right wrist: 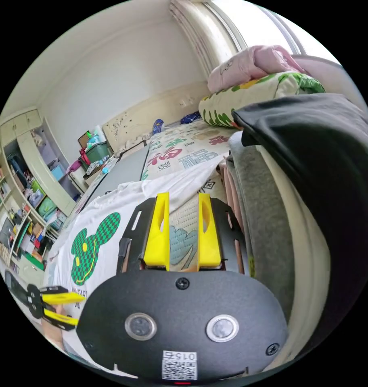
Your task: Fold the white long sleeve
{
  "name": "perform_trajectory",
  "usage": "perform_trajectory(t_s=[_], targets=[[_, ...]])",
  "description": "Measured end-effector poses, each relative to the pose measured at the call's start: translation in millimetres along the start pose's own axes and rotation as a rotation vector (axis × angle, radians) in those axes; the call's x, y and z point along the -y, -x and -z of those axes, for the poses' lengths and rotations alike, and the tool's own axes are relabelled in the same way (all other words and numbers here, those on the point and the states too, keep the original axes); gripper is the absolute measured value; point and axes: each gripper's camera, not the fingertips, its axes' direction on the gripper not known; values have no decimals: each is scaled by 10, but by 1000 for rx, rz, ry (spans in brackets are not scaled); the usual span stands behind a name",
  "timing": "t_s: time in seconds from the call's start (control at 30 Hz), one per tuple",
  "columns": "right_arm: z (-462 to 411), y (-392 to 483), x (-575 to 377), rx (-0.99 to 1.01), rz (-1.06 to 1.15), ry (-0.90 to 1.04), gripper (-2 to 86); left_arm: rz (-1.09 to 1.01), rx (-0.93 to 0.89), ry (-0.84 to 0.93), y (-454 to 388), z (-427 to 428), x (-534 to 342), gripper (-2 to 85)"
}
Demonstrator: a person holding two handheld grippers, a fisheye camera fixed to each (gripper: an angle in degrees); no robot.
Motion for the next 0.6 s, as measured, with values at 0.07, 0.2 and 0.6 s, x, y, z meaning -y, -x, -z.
perform_trajectory(t_s=[0.07, 0.2, 0.6], targets=[[-175, 8, 300, -24, -49, 31, 113, -33, 14, 98, 60, -187, 174, 119], [-394, -101, 689, -15, -166, 111, 126, -28, 6, 111, 255, -243, 329, 123], [199, -71, 1074, 56, -256, -83, 6, 14, -21, 121, 684, -247, 571, 129]])
